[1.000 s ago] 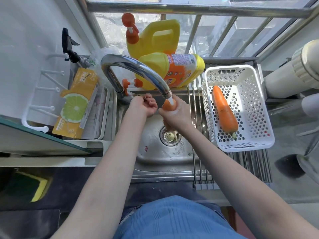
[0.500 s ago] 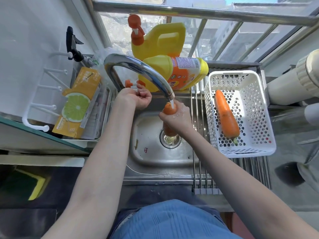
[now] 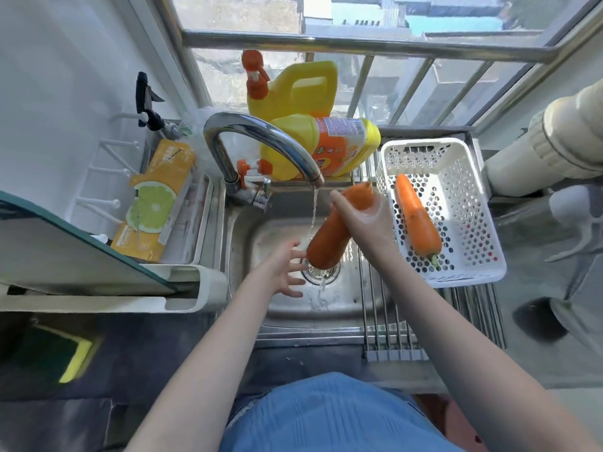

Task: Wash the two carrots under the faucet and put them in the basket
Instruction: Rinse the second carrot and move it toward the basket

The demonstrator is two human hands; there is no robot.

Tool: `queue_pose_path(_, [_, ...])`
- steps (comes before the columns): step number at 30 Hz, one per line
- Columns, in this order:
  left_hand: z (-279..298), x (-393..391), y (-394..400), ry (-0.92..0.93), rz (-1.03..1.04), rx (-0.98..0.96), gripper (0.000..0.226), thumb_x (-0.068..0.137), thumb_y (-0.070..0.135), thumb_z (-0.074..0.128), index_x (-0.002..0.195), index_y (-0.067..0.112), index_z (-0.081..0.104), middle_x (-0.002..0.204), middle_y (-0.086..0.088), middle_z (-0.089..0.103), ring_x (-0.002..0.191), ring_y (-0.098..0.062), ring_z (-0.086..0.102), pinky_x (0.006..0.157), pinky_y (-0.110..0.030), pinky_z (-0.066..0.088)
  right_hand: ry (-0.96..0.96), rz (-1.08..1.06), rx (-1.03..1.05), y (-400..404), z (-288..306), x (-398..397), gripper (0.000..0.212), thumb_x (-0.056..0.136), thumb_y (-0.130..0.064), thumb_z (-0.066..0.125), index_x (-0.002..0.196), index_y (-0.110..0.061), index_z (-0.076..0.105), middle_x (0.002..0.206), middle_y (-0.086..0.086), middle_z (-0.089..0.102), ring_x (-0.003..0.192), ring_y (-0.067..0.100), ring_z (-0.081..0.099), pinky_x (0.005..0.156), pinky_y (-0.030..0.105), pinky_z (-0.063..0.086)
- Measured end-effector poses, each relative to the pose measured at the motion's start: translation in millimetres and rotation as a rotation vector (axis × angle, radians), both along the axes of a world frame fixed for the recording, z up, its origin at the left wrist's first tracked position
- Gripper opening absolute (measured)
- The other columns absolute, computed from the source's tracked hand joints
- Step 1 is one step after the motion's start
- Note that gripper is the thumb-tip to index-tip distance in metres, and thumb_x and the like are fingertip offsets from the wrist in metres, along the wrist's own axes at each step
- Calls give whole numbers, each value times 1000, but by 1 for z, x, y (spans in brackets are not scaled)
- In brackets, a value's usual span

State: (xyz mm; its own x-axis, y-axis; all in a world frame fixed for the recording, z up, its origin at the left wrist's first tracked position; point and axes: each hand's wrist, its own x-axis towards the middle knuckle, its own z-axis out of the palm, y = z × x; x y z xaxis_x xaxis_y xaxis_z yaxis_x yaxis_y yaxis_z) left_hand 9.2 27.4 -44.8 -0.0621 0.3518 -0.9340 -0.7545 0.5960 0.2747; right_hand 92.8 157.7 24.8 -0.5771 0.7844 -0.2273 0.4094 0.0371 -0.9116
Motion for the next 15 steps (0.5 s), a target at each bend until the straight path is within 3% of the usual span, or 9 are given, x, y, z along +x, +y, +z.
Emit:
queue_pose_path(2, [6,14,4,-155,113,145,46,97,43,36,120,9,56,120,-18,60,106,-39,59,89,-53,46,60,-61,-96,1,7,4,33,76,-51,75,92,-26,60,88,-4,70,88,13,69,91,40,53])
queue_pose_path(3, [12,19,7,-214,203,196,45,96,40,37,115,5,57,110,-20,62,94,-37,64,82,-49,51,81,-76,-136,2,11,6,38,78,-52,73,100,-25,58,96,-5,68,94,14,68,95,41,51])
queue_pose_path(5, [23,26,13,-259,330,243,42,96,39,40,108,1,55,94,-19,61,77,-31,63,64,-37,57,31,-103,-129,5,20,7,56,84,-53,66,125,-20,50,115,-7,58,107,9,55,99,30,42])
queue_pose_path(8, [28,27,12,-209,369,279,53,94,47,50,122,2,49,103,-19,58,73,-31,64,48,-30,57,28,-182,-262,10,28,12,77,86,-52,64,145,-14,35,134,2,49,121,17,49,105,36,41])
queue_pose_path(11, [33,19,3,-105,409,276,57,86,44,66,127,8,47,127,-22,51,92,-40,67,54,-36,60,71,-257,-480,12,28,25,77,86,-47,65,146,-11,32,135,8,50,118,23,53,94,44,53])
queue_pose_path(15, [49,11,-7,105,415,260,38,82,33,72,108,13,53,121,-17,51,111,-37,57,75,-46,60,53,-241,-517,9,17,46,62,91,-41,61,140,-11,37,130,12,53,108,25,61,67,30,61])
